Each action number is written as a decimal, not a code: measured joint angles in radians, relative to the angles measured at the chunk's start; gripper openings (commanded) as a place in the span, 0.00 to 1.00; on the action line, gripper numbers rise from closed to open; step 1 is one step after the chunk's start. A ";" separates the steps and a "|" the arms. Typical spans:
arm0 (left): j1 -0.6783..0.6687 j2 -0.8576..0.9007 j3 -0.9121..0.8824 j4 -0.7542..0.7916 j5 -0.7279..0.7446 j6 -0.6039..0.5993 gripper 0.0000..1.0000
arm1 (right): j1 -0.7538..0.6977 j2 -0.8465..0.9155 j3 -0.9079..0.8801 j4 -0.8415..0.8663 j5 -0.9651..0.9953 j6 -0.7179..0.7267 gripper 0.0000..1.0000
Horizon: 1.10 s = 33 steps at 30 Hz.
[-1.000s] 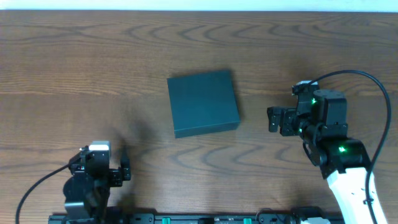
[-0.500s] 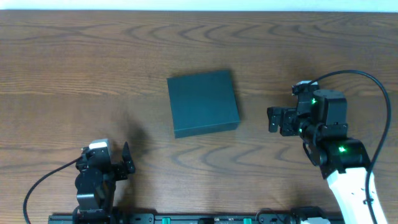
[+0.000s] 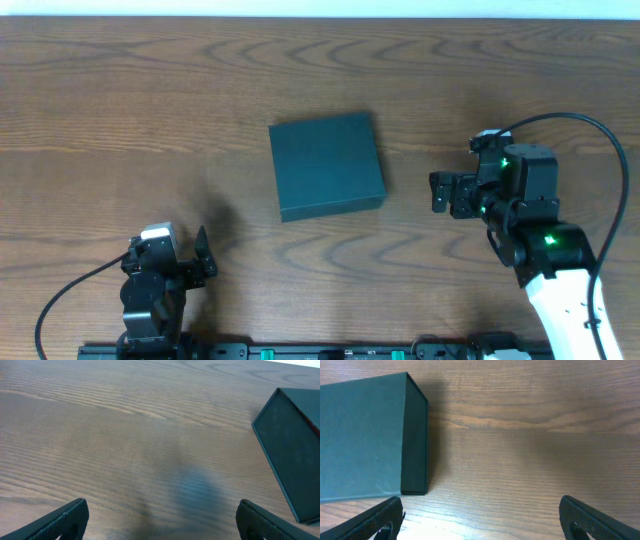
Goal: Pack container
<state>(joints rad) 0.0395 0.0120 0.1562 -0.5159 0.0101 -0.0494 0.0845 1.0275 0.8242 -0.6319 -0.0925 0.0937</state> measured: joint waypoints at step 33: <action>0.000 0.000 0.000 0.000 -0.003 0.000 0.95 | 0.006 -0.692 -0.002 -0.064 0.050 -0.008 0.99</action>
<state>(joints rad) 0.0395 0.0116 0.1562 -0.5159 0.0067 -0.0494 0.0910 0.3359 0.8227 -0.6964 -0.0425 0.0853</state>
